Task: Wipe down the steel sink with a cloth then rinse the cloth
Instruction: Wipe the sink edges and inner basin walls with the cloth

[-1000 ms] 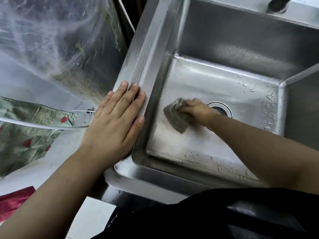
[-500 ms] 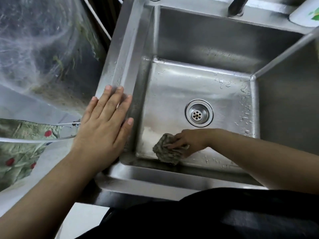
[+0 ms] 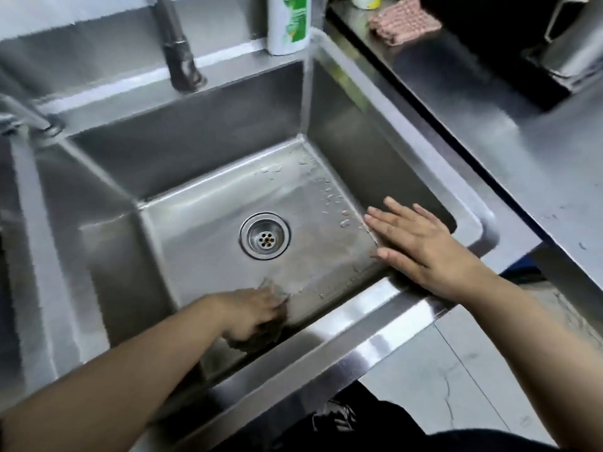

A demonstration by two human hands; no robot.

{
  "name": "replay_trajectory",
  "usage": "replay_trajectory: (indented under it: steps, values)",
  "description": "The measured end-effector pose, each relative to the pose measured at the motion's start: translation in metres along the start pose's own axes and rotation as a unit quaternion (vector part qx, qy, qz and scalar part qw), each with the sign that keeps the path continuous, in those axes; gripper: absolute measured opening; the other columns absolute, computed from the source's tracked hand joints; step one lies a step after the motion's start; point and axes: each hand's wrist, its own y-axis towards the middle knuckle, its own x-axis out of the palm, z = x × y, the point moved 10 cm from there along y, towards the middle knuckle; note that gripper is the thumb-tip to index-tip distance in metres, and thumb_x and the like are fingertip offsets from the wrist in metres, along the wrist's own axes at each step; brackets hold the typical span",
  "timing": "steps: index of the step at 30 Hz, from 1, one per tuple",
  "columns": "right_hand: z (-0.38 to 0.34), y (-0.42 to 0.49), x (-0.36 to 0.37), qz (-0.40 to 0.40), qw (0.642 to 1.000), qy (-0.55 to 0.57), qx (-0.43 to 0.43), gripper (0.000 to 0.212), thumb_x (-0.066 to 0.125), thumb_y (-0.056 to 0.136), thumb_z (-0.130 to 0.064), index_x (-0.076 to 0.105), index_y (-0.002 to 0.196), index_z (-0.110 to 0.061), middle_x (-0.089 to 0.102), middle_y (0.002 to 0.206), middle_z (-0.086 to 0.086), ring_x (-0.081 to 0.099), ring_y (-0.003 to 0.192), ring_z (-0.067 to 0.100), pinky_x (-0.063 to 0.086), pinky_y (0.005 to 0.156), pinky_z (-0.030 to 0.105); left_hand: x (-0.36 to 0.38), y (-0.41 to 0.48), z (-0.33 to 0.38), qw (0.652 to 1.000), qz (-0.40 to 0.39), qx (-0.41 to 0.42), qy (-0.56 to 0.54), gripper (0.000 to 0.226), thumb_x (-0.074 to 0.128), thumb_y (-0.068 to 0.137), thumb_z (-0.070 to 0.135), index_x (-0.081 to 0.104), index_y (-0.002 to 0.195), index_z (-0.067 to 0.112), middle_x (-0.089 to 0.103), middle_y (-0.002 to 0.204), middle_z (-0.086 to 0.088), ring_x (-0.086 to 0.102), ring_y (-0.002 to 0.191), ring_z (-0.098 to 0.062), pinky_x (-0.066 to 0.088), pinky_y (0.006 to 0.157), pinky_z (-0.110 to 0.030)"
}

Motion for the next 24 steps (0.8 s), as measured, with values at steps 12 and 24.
replay_trajectory:
  steps: [12, 24]
  values:
    - [0.019, 0.000, 0.003, 0.068, 0.996, 0.018, 0.052, 0.061, 0.025, 0.094, -0.054, 0.038, 0.143, -0.019, 0.037, 0.149, -0.002, 0.025, 0.142, 0.018, 0.034, 0.110, 0.047, -0.033, 0.111, 0.020, 0.954, 0.263, 0.112, 0.087, 0.045, 0.032, 0.096, 0.048, 0.035, 0.139, 0.035, 0.032, 0.151, -0.001, 0.027, 0.139, -0.032, 0.024, 0.110, -0.048]
    - [0.038, -0.016, -0.017, 0.109, 0.993, 0.001, 0.048, 0.059, 0.022, 0.098, -0.053, 0.017, 0.148, -0.023, 0.013, 0.157, -0.002, 0.007, 0.146, 0.016, 0.013, 0.116, 0.043, -0.012, 0.068, 0.002, 0.935, 0.308, 0.161, 0.069, 0.052, 0.038, 0.095, 0.046, 0.033, 0.144, 0.027, 0.032, 0.151, 0.006, 0.011, 0.144, -0.015, -0.003, 0.115, -0.026]
